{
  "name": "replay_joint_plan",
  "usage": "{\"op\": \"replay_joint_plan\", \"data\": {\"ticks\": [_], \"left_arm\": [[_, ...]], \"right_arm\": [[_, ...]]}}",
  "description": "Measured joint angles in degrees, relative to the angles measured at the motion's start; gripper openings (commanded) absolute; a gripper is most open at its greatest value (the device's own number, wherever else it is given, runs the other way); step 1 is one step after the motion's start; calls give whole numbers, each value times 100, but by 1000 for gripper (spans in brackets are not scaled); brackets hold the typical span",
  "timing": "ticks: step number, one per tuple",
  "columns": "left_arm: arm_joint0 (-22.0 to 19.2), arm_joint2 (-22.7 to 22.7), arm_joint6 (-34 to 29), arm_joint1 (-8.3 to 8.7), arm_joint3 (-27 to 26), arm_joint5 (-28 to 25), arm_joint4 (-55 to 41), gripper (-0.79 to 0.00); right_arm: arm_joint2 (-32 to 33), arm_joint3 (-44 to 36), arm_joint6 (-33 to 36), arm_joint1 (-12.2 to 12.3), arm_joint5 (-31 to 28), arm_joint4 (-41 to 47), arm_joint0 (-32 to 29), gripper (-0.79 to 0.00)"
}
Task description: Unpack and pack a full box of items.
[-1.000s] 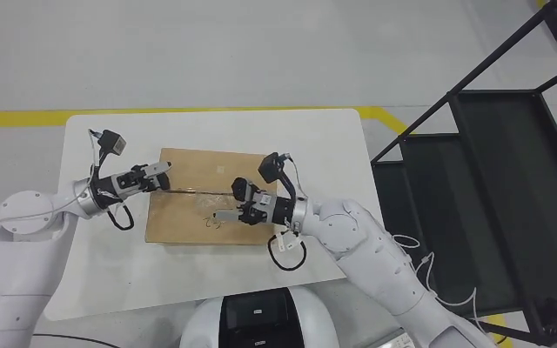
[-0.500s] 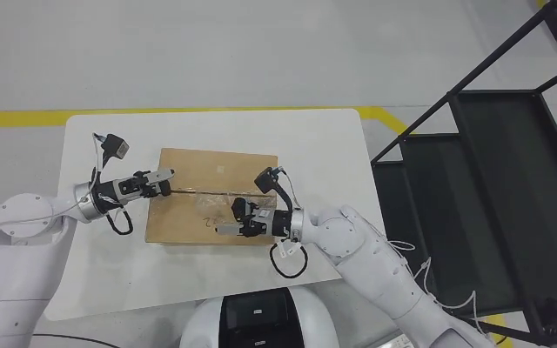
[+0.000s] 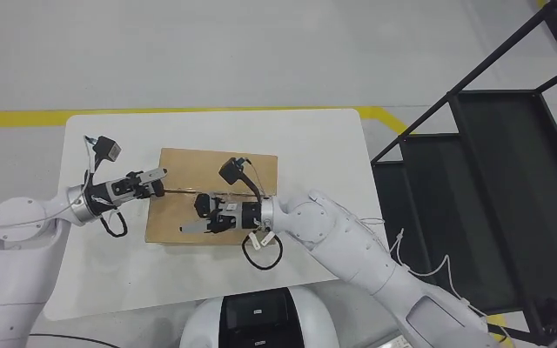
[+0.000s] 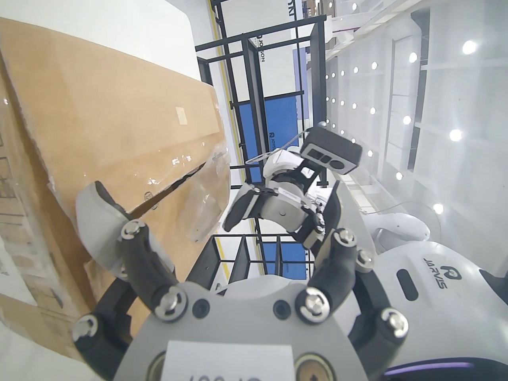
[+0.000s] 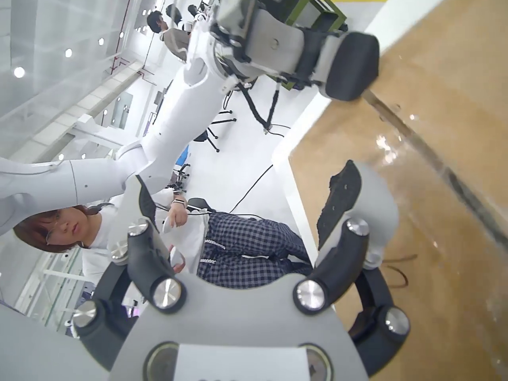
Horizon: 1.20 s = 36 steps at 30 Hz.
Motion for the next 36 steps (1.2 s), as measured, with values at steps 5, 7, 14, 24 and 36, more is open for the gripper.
{"op": "replay_joint_plan", "data": {"ticks": [5,7,14,24,36], "left_arm": [[30,18,12,-2,-72,41,-27,0],[14,59,13,-9,-91,47,-19,0],[-57,156,-23,-22,-68,46,31,0],[-66,103,-42,-12,-26,23,15,0],[66,-277,-112,54,110,73,-143,0]], "right_arm": [[233,-261,-102,84,391,-718,-134,0],[356,-357,-91,140,656,-1028,-293,0],[497,-496,124,232,963,-1315,-637,0],[-23,31,55,-5,720,-662,-135,0],[-284,815,-77,-368,-471,835,717,0]]}}
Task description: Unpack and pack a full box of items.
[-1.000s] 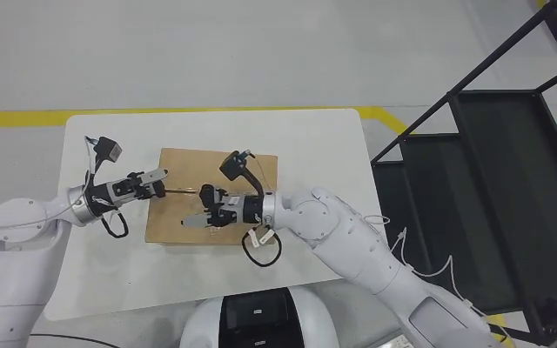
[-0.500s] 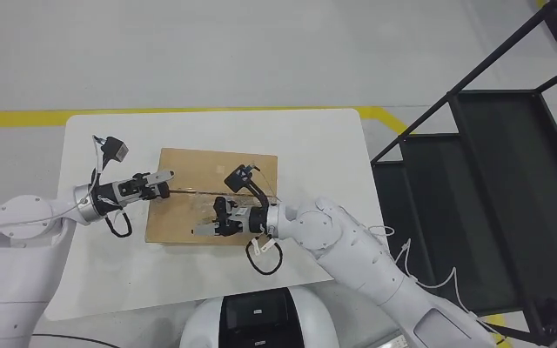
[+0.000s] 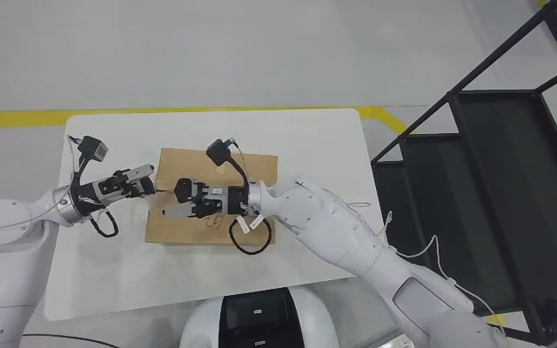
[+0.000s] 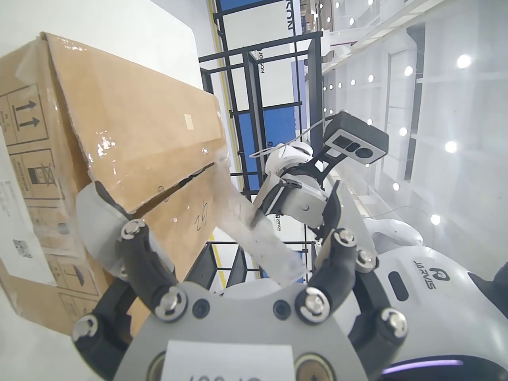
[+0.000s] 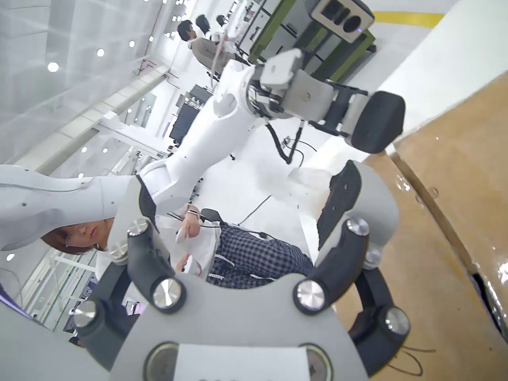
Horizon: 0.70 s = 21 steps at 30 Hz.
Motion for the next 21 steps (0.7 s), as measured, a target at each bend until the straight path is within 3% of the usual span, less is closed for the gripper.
{"op": "replay_joint_plan", "data": {"ticks": [9,16,21], "left_arm": [[-137,288,-159,-38,-41,42,-6,0],[-92,489,-120,-55,-236,156,192,0],[-42,365,41,-32,-259,89,351,0]], "right_arm": [[408,-41,127,161,-258,-203,-422,0],[1061,-925,106,424,-418,-724,-1195,0],[1535,-1576,240,608,-453,-947,-1834,0]]}}
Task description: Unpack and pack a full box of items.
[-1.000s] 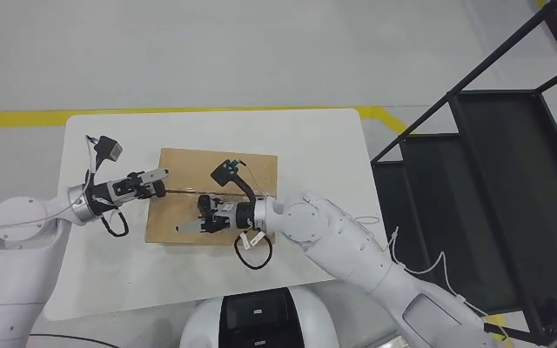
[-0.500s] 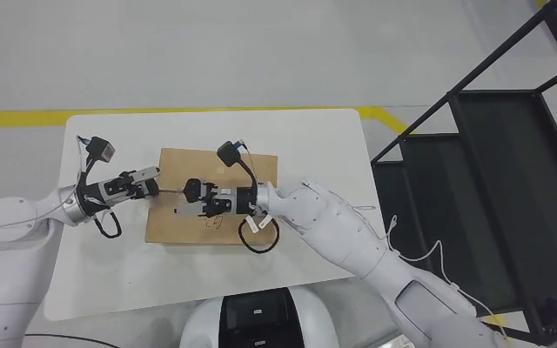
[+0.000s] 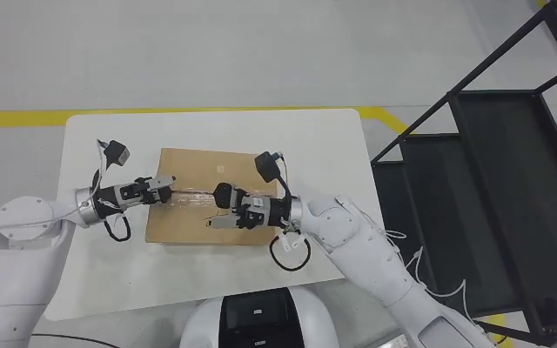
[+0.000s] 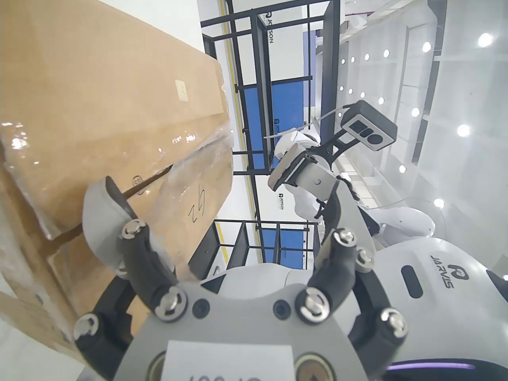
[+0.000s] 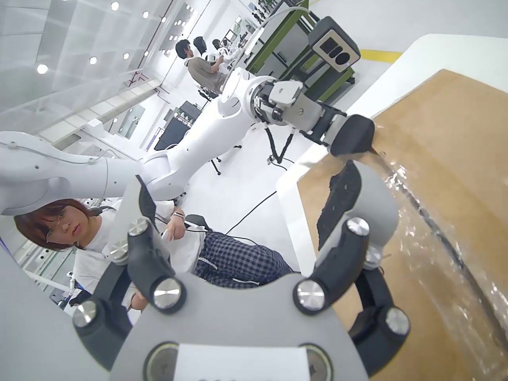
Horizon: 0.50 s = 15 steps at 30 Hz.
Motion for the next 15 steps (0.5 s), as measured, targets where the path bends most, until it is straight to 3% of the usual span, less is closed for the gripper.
{"op": "replay_joint_plan", "data": {"ticks": [4,15], "left_arm": [[139,-190,116,28,-132,-82,-1,0],[288,-342,-36,93,-251,-105,422,0]], "right_arm": [[236,-382,65,94,-16,-76,-355,0],[301,-496,40,175,-24,-206,-575,0]]}}
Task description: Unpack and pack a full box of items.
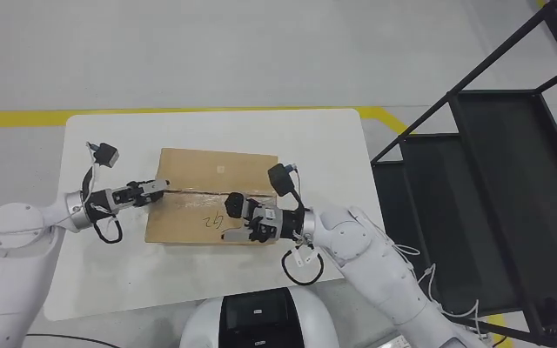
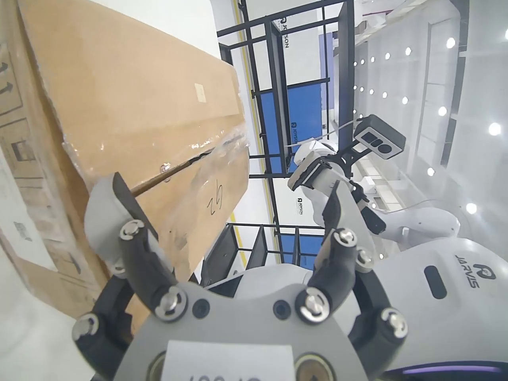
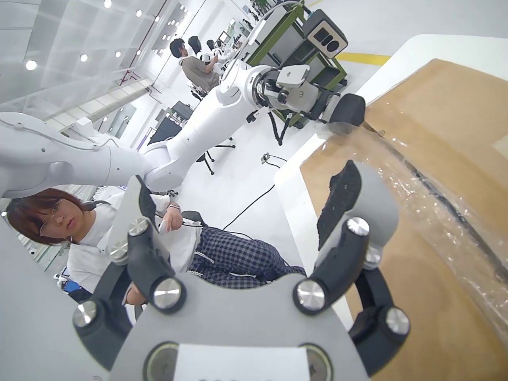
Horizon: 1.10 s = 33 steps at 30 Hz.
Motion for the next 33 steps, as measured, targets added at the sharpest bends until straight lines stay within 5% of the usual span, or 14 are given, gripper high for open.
{"op": "replay_joint_plan", "data": {"ticks": [12,14,16,19,29,33], "left_arm": [[121,-161,-111,81,-181,-365,696,0],[141,-163,-168,93,-212,-378,757,-117],[149,-165,-198,101,-235,-386,782,-394],[152,-171,-203,112,-267,-410,821,-529],[144,-151,-90,146,-328,-394,1203,-634],[125,-136,-79,157,-327,-393,1271,-742]], "right_arm": [[32,-43,-120,59,73,-191,-66,0],[26,-19,-126,67,61,-182,-67,0],[20,-1,-133,75,53,-169,-64,0],[18,4,-151,86,55,-167,-60,0],[25,-5,-213,124,120,-279,-60,0],[1,25,-226,134,126,-281,-52,0]]}}
